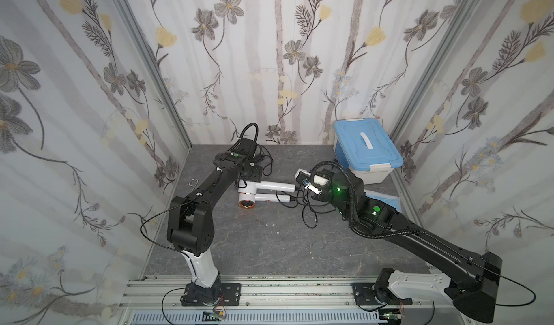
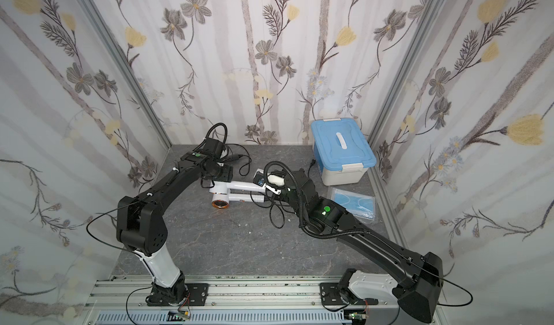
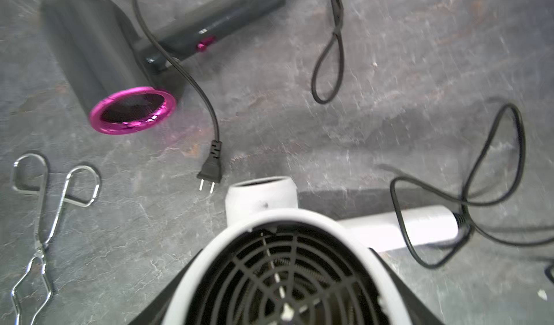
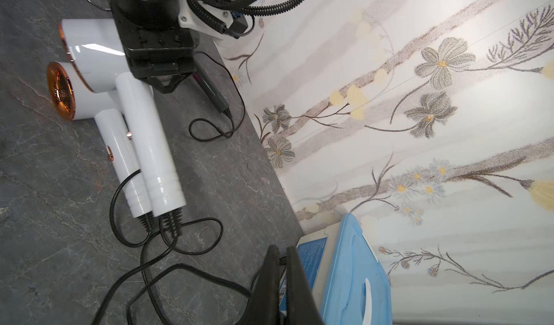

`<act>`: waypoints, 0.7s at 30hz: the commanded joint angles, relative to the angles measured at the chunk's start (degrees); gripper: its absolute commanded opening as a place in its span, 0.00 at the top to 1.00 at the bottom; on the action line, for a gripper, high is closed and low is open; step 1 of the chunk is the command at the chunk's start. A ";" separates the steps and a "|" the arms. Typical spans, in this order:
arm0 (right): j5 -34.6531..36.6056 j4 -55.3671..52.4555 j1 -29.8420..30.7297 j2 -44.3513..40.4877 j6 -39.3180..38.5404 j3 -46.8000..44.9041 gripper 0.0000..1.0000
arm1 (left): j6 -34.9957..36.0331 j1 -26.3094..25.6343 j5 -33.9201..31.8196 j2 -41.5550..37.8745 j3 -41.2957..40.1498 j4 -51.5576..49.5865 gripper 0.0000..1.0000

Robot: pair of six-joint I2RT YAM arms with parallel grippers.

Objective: Wrap the cord around the hair dryer
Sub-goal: Wrap the power cord around the hair dryer.

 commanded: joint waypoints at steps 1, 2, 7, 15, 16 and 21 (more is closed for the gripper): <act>-7.02 5.07 -4.56 1.84 -0.49 1.34 1.00 | 5.42 -0.29 10.65 -2.34 -2.59 -0.17 1.00; -8.04 5.07 -5.88 2.67 -0.32 1.82 1.00 | 5.84 -0.43 12.66 -2.78 -3.24 -0.16 1.00; -13.39 3.26 -9.02 8.51 2.95 7.44 1.00 | 6.67 -3.25 19.84 -2.00 -3.26 -1.43 1.00; -17.24 -6.88 -14.16 22.17 14.12 21.21 1.00 | 2.47 -8.84 29.57 -3.12 -6.15 5.98 1.00; -18.67 -7.49 -15.15 23.43 15.68 22.09 1.00 | 1.42 -9.26 31.93 -3.80 -7.17 8.05 1.00; -22.36 -9.25 -20.04 28.22 23.78 23.70 1.00 | -4.09 -9.71 37.48 -9.17 -12.82 17.34 1.00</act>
